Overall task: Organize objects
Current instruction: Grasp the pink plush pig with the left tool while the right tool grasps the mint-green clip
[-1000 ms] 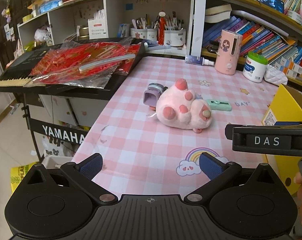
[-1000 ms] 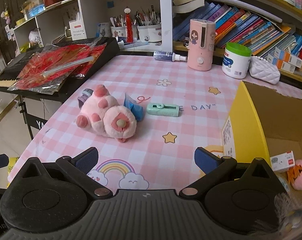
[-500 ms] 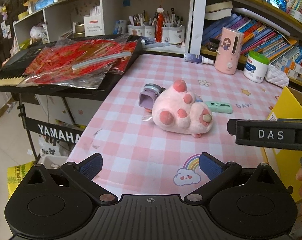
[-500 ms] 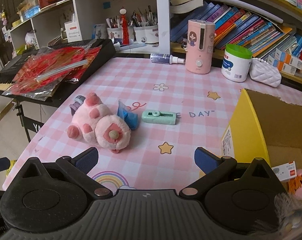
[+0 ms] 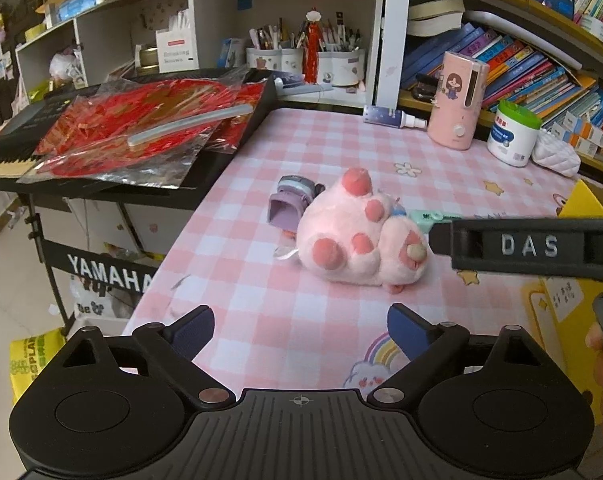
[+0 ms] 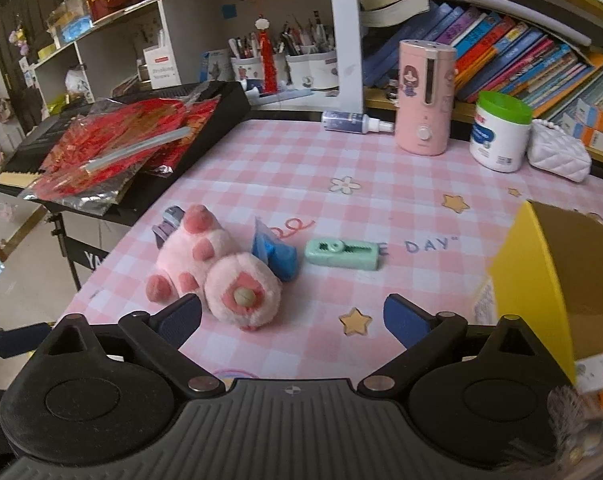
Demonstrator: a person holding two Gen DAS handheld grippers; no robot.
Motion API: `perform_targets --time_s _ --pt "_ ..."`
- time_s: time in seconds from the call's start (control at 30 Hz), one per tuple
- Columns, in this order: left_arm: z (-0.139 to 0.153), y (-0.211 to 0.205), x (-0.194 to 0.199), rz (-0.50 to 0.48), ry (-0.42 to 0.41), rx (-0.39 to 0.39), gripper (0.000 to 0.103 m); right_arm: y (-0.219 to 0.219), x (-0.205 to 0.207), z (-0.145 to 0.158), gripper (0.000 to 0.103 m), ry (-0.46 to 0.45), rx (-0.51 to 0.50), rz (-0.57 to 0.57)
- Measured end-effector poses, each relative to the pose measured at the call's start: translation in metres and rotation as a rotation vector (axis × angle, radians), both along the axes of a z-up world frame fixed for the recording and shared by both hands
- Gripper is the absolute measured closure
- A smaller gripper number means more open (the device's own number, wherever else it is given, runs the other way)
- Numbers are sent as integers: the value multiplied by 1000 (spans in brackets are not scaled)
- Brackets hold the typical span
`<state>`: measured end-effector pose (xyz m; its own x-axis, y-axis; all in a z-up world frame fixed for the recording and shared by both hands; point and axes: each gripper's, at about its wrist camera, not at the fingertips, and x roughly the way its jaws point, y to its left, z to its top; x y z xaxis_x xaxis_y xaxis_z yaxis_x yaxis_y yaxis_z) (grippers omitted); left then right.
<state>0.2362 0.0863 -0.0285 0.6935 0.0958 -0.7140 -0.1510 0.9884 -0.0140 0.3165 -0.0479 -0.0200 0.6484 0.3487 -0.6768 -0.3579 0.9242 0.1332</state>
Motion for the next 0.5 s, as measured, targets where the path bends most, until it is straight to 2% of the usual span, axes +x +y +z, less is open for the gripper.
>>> perform_targets --time_s 0.33,0.5 --pt "-3 3 48 15 -32 -77 7 -13 42 8 5 -37 24 -123" --pt "-14 -2 74 7 -11 -89 4 -20 64 0 5 -10 7 -194"
